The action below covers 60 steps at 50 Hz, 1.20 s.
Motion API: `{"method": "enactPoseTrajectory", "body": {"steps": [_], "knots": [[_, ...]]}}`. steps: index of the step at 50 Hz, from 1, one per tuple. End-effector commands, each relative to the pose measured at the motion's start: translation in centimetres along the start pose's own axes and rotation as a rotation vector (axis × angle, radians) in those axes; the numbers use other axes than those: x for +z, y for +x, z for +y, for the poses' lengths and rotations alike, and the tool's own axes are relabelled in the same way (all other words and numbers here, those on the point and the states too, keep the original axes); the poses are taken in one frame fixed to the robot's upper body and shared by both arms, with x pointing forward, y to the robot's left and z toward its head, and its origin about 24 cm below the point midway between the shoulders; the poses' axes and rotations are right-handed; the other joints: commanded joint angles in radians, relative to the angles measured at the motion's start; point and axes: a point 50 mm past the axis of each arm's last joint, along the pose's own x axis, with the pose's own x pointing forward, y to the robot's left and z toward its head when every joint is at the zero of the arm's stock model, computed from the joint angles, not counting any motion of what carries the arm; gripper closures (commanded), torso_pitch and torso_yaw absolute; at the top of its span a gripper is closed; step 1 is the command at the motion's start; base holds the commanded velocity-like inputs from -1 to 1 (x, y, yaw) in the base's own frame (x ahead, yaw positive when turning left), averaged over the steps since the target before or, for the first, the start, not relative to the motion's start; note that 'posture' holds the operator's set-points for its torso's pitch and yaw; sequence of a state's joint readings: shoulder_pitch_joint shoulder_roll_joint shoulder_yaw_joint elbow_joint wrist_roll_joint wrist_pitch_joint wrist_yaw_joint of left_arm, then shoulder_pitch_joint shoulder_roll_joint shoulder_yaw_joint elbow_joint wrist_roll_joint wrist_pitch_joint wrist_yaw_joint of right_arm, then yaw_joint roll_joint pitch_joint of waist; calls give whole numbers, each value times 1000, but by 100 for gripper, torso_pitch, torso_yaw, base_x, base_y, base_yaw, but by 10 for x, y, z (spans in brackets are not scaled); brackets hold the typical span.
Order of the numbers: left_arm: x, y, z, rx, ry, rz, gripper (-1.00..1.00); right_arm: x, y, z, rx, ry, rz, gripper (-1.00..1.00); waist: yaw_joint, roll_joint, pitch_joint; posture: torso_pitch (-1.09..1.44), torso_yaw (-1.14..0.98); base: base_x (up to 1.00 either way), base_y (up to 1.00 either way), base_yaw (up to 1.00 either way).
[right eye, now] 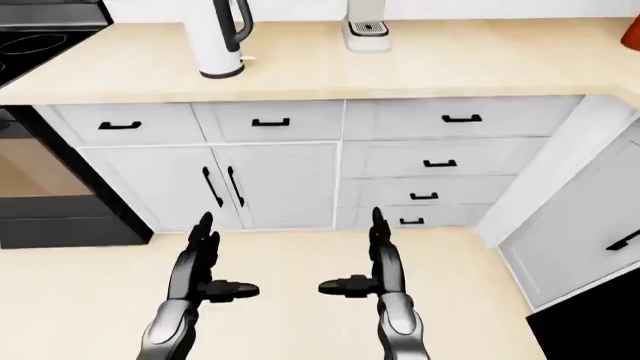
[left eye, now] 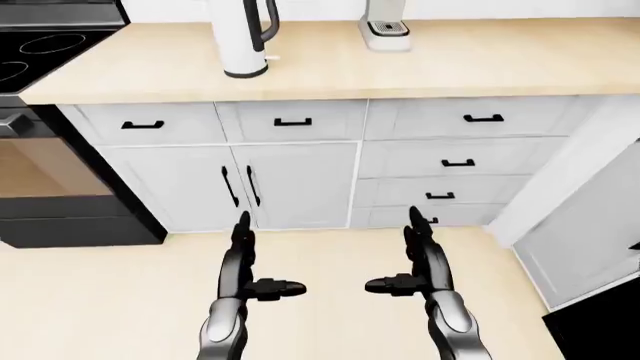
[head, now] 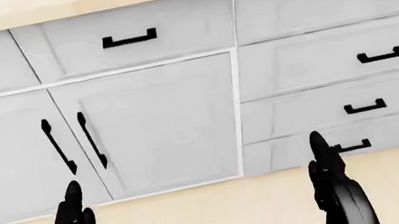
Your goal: Close the lid of the electric kettle.
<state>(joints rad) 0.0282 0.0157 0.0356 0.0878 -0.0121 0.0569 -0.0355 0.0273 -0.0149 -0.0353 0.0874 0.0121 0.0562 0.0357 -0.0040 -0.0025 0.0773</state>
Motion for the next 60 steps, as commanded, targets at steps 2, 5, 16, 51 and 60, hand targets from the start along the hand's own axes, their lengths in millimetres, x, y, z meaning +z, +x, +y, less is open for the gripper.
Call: {"method": "enactPoseTrajectory", "body": {"steps": [2, 5, 16, 51, 60], "knots": [[33, 4, 0, -8, -2, -165, -100, 30, 6, 1, 21, -4, -160, -100, 2, -7, -34, 0, 0, 0, 0, 0], [28, 4, -2, -24, -3, -145, -100, 33, 2, 0, 22, -8, -168, -100, 7, -6, -17, 0, 0, 0, 0, 0], [28, 5, -1, -24, -6, -145, -100, 32, 4, -2, 17, -6, -165, -100, 8, -5, -81, 0, 0, 0, 0, 0], [159, -36, 59, 155, -69, -377, -100, 113, -25, -53, -69, 59, -312, -100, 5, 1, -75, 0, 0, 0, 0, 0], [215, -73, 84, 217, -97, -481, -100, 167, -56, -69, -62, 49, -401, -100, 6, 7, -65, 0, 0, 0, 0, 0]]}}
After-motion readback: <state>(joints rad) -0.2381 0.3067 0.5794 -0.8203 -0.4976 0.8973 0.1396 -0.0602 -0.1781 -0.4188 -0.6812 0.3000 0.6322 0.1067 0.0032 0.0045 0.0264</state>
